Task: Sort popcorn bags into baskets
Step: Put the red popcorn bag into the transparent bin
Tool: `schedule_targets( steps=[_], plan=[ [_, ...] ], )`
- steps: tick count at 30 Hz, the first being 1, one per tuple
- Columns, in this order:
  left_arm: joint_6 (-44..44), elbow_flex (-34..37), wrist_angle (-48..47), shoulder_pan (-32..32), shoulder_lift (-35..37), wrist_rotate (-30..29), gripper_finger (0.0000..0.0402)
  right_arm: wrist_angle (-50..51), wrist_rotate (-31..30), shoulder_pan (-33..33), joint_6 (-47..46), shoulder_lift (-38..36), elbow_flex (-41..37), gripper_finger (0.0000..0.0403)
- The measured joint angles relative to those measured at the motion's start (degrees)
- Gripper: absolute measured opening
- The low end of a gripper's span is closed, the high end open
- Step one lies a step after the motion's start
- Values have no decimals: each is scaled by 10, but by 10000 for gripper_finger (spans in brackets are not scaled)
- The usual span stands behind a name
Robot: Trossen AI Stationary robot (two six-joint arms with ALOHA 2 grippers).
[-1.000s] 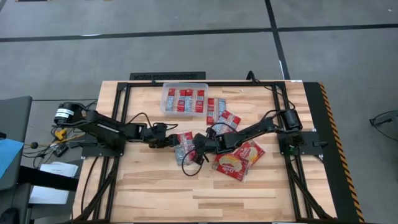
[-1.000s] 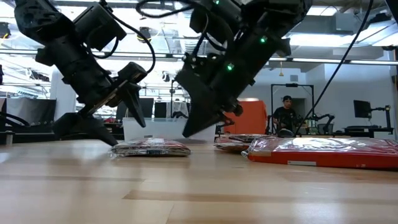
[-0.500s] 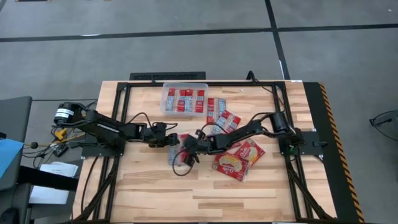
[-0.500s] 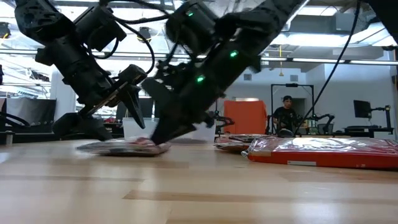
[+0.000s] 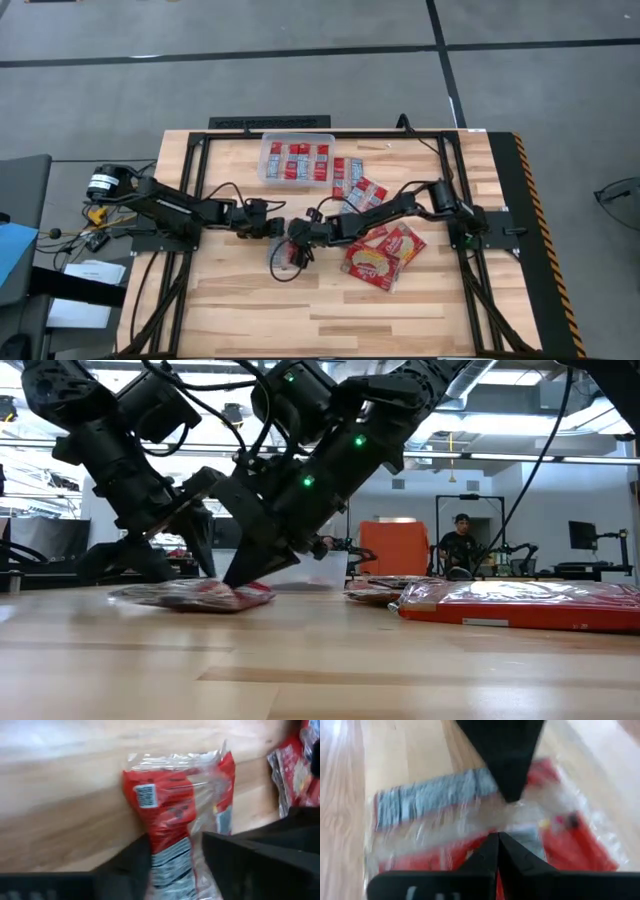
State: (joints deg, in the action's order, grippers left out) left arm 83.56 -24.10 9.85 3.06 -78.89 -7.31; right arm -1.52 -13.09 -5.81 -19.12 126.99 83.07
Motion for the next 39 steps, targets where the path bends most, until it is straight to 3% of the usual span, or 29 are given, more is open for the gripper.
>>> schedule_targets(
  steps=[5,7,14,16,25,32,39],
  plan=[
    [-32,-1,-10,0,0,-6,27,29,-5,5,15,-1,23,24],
    [-35,-1,-10,0,0,-9,11,53,-6,2,35,-1,45,18],
    [-32,-5,22,0,12,-16,2,267,-22,-12,89,-66,95,23],
    [-28,-4,14,-1,29,-15,1,285,-26,-14,90,-93,96,31],
    [-25,-25,11,-25,126,-30,0,484,-115,-15,68,-280,92,17],
    [-109,-92,-52,-119,167,-2,0,527,-174,-6,56,-375,78,25],
    [-268,-230,-175,-252,131,46,0,571,-199,3,30,-424,55,33]
  ],
)
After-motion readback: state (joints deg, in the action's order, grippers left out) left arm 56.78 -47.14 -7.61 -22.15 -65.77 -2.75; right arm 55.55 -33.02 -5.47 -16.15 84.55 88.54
